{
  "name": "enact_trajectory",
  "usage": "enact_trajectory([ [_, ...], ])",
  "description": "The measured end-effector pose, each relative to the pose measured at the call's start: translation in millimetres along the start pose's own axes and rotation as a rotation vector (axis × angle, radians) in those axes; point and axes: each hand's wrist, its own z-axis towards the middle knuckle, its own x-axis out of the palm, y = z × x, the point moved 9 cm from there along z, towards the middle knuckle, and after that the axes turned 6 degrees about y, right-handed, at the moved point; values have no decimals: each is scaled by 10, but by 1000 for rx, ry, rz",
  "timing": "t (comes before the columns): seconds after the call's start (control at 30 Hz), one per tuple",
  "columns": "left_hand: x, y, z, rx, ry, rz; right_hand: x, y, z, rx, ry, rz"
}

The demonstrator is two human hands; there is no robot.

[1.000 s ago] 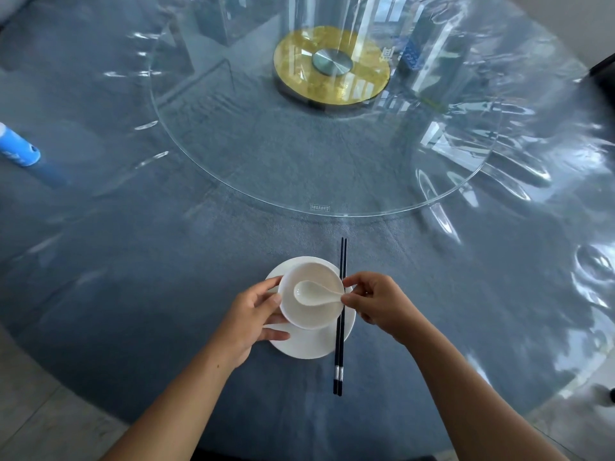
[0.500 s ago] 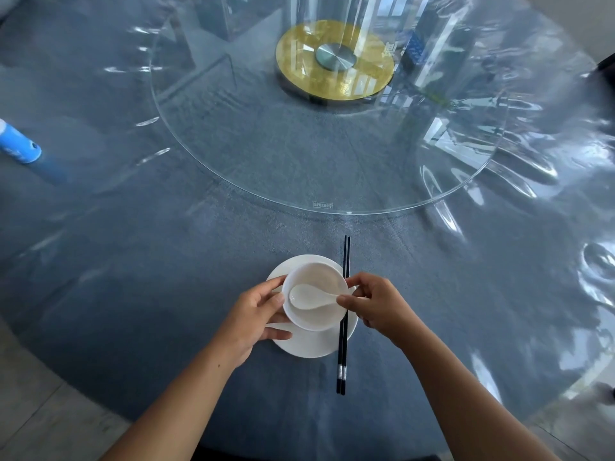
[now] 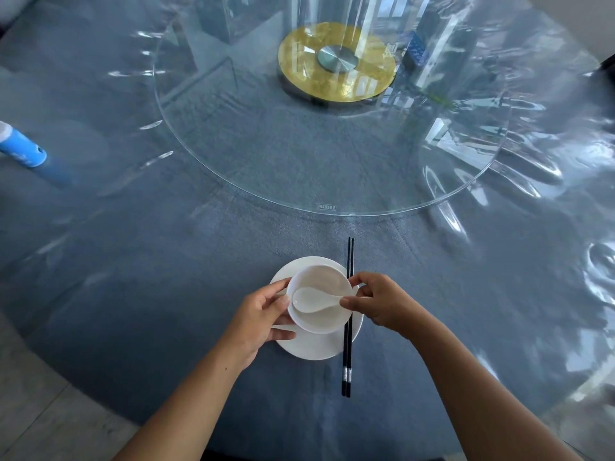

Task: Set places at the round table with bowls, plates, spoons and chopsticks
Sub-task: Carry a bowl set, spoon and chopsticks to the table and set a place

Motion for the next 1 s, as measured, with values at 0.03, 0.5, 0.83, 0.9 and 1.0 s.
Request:
enact_trajectory([
  [0.03,-7,-7,-4,1,-3,4,5,0,2,0,1,-10],
  [0.5,-588,-32,15,46,-332,563,-283,-507,-320,184,-389,33],
  [0.83,-578,65,25,88,-376,728,9,-439,-293,198,-408,-391],
  [0.9,-557,55,-1,103,-382,745,15,-426,-289,196,-385,-398],
  [1.0,-536,53,-7,102,-363,763,24,-423,-292,173,-368,-402],
])
